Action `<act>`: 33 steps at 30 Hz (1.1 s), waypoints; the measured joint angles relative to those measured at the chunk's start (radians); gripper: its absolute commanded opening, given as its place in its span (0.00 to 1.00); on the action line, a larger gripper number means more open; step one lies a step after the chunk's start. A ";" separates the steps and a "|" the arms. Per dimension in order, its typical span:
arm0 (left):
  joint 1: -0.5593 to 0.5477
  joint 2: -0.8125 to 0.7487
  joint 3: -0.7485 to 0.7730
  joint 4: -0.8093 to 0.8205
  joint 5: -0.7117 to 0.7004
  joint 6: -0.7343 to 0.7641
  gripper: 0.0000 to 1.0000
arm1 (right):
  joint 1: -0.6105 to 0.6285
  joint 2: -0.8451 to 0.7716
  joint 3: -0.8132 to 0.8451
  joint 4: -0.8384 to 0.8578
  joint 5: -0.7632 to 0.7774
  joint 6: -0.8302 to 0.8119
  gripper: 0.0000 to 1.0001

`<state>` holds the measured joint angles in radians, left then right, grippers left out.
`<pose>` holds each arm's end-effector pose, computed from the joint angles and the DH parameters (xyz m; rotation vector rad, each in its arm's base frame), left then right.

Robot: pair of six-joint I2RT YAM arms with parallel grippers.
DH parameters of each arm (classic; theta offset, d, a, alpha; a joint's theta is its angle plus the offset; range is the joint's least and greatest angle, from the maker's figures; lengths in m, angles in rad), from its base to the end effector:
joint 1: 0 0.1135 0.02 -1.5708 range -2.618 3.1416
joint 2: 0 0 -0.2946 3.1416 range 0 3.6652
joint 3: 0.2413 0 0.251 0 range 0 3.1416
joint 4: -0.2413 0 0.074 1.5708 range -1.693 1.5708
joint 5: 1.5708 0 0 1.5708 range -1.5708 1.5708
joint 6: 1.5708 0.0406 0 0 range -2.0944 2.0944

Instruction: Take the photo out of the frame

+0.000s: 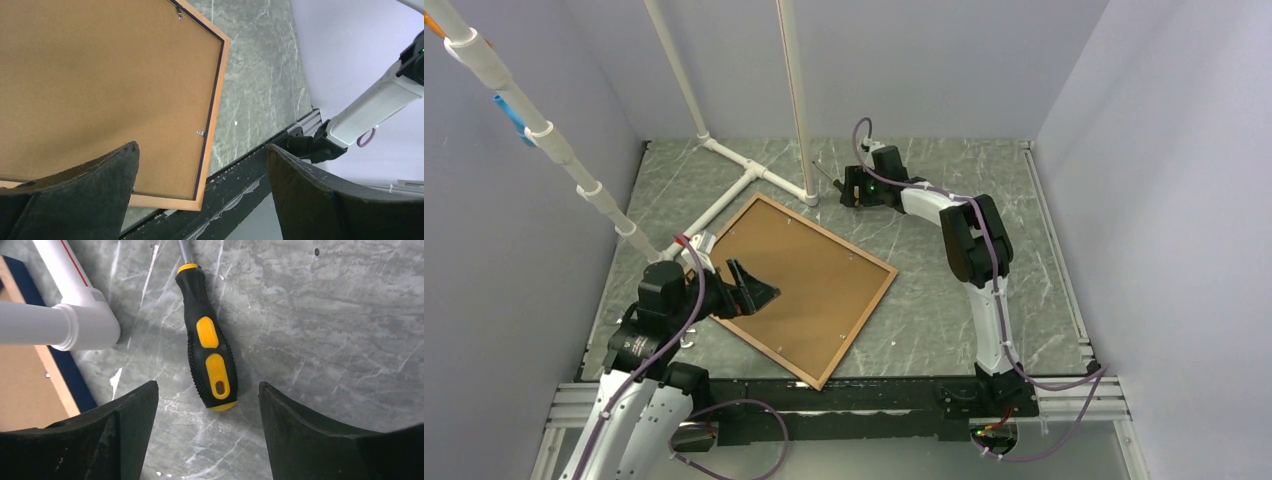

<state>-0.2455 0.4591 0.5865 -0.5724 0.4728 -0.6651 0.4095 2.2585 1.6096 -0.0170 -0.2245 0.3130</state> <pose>0.0823 -0.0397 0.2871 -0.1252 2.1211 -1.0374 0.4796 0.2180 0.1715 -0.2360 2.2834 0.6355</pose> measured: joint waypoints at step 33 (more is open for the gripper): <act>0.000 -0.080 -0.245 0.224 0.027 -0.247 0.99 | 0.065 -0.194 -0.208 -0.086 0.194 -0.087 0.00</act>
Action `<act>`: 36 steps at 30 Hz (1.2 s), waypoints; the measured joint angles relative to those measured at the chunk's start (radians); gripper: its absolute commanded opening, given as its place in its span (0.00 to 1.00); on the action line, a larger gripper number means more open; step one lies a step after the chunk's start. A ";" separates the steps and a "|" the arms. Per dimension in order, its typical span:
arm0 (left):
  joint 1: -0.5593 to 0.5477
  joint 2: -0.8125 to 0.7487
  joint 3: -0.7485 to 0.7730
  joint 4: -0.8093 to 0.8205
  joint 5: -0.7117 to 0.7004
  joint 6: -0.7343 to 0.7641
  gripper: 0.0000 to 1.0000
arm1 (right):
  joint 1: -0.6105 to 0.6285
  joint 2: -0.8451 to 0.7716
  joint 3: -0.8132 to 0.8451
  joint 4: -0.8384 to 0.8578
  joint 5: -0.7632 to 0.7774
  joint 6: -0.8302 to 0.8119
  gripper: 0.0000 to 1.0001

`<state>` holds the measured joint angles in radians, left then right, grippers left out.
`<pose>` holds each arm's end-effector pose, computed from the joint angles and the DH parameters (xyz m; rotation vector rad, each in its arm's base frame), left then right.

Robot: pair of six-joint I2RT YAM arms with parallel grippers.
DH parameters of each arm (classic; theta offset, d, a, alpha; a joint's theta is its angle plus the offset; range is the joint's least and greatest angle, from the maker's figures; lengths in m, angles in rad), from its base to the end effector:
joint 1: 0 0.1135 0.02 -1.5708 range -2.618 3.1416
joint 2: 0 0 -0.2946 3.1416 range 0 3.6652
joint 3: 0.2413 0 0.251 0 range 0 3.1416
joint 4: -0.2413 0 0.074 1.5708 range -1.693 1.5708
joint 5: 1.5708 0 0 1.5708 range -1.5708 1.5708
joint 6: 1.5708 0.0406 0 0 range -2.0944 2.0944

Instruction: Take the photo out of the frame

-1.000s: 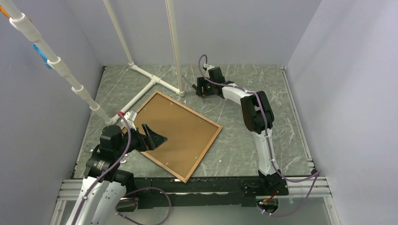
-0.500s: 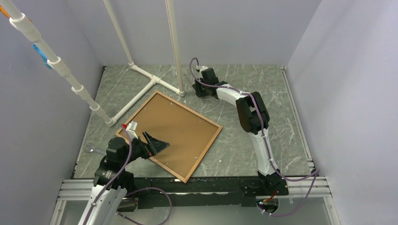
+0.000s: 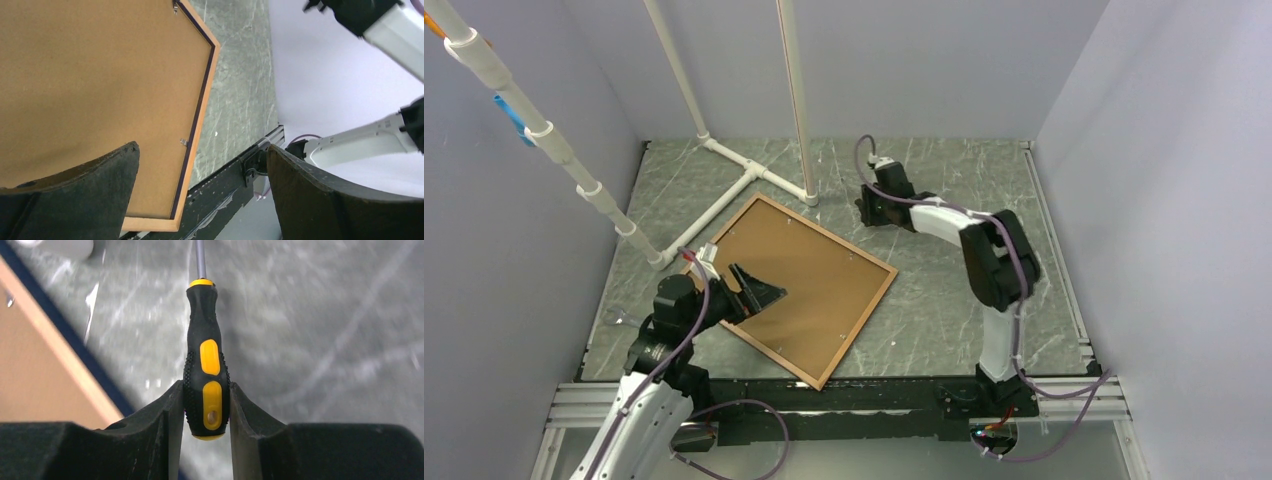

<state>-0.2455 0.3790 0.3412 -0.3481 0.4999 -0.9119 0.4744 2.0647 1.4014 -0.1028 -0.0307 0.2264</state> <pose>0.0862 -0.0417 0.2320 -0.3444 2.0939 -1.2169 0.4186 0.2164 0.1906 -0.3083 2.3484 0.3801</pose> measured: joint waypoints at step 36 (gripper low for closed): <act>-0.374 0.936 -0.109 1.318 -0.217 -0.527 0.85 | 0.261 -1.101 -0.870 0.099 -0.365 0.174 0.00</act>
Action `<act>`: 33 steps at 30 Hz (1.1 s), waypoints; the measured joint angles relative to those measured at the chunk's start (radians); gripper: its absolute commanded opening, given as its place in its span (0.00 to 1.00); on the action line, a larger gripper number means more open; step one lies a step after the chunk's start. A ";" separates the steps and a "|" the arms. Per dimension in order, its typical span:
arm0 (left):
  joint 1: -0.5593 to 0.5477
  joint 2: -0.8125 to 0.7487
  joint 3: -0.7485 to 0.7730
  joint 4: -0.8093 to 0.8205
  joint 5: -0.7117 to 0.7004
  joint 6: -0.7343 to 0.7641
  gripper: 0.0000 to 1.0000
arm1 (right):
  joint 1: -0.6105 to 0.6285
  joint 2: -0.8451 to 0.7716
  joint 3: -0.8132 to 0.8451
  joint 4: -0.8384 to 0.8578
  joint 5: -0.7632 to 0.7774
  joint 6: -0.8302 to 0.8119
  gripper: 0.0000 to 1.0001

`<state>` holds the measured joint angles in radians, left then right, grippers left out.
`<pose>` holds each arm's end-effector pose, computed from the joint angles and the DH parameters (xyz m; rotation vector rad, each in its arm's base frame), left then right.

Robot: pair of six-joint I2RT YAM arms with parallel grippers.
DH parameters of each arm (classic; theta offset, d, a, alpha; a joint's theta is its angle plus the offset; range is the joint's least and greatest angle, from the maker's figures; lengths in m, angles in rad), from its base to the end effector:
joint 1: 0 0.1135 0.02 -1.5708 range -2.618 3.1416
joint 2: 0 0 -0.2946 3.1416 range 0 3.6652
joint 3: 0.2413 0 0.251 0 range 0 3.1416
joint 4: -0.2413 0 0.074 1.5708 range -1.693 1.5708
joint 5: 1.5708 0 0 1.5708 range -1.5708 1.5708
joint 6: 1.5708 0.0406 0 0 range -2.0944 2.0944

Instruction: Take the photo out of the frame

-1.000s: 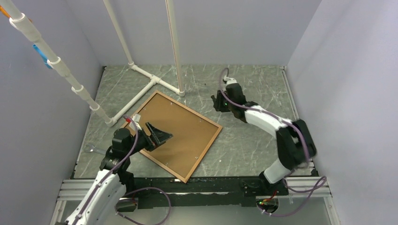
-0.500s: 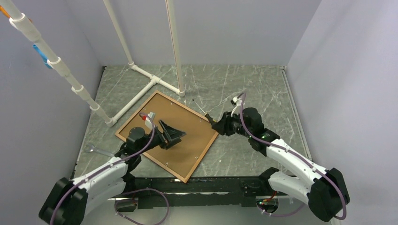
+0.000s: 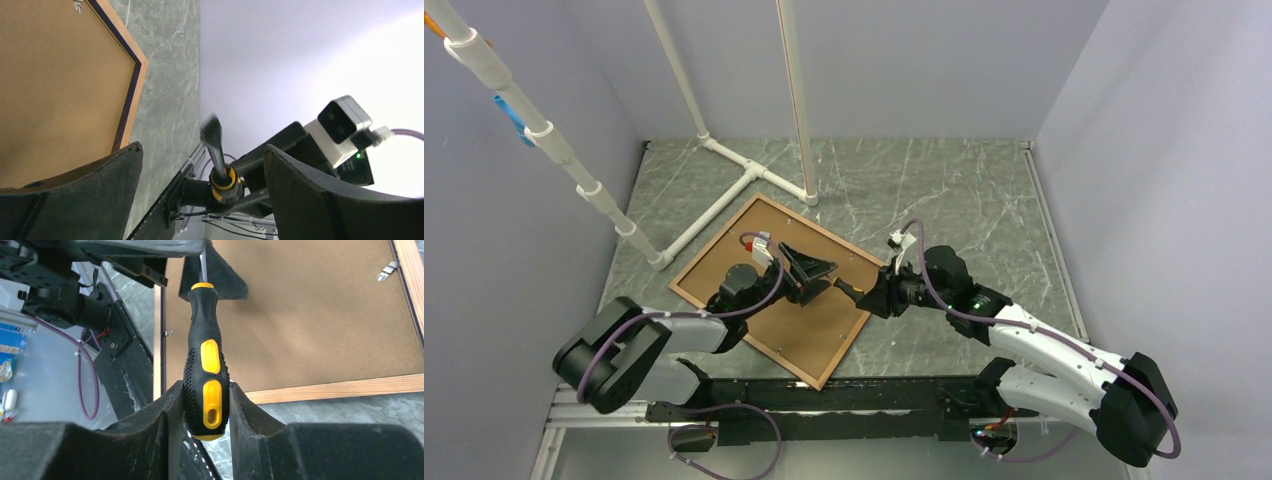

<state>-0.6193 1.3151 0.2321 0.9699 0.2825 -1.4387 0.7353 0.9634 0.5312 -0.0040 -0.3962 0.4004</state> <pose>0.1766 -0.1398 0.1986 -0.5668 1.9460 -1.6856 0.1373 0.1453 0.2607 -0.6256 2.0613 1.0938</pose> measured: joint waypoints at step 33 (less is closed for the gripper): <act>-0.076 0.108 -0.116 0.331 -0.205 -0.253 0.00 | 0.171 0.083 0.091 -0.034 0.257 0.184 0.92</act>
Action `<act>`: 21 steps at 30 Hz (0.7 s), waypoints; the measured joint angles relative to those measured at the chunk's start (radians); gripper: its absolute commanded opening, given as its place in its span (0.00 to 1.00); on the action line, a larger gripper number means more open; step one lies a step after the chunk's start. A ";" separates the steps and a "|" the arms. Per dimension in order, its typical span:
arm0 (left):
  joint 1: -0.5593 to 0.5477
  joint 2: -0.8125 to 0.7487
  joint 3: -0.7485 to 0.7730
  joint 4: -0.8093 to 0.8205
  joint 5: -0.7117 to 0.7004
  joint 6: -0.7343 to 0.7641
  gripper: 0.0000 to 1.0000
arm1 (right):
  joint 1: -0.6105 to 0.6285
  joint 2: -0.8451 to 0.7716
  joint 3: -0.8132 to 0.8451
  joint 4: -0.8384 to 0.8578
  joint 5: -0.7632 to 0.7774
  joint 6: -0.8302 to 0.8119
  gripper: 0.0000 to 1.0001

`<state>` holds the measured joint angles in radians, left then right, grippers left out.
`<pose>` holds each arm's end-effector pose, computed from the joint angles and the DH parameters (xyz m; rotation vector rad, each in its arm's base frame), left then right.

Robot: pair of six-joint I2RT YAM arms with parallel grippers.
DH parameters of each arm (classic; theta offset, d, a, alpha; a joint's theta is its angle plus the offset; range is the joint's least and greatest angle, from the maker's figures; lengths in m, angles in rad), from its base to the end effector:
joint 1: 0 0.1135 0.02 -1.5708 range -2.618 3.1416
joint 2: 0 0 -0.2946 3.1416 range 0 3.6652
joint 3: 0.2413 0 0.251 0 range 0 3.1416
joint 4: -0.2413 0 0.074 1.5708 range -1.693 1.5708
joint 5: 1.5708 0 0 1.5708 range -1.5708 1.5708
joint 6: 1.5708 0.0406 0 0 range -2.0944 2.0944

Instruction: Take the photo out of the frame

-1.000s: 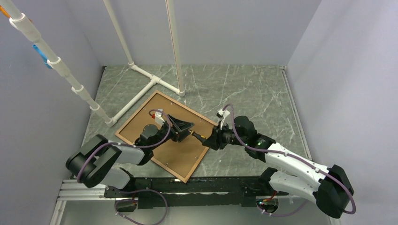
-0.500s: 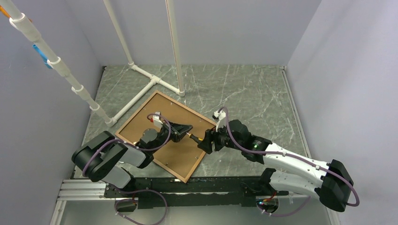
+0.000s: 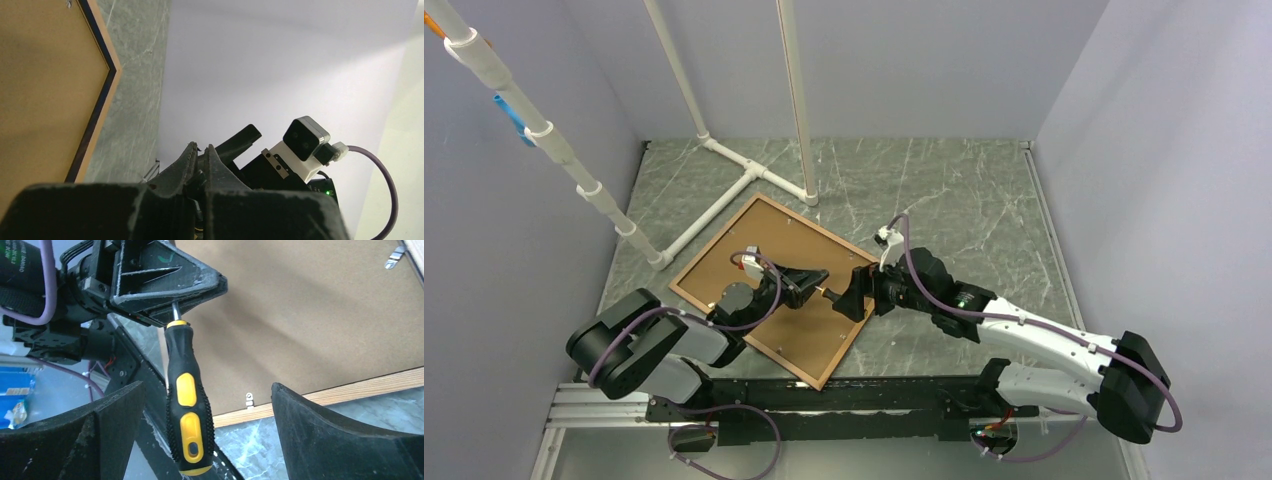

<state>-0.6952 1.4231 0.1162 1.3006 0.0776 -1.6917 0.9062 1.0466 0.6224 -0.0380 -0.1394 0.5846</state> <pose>0.1612 -0.1386 0.1845 -0.8640 1.7453 -1.8256 0.1322 0.1779 0.2720 -0.4464 2.1581 1.0374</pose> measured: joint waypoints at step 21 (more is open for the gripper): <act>-0.043 0.064 0.017 0.042 0.011 -0.101 0.00 | -0.002 0.156 0.164 -0.094 -0.203 -0.139 0.58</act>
<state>-0.7387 1.4876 0.1329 1.3422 0.0887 -1.7924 0.9039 1.2026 0.7868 -0.1322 -0.3424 0.4458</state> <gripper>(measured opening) 0.074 0.572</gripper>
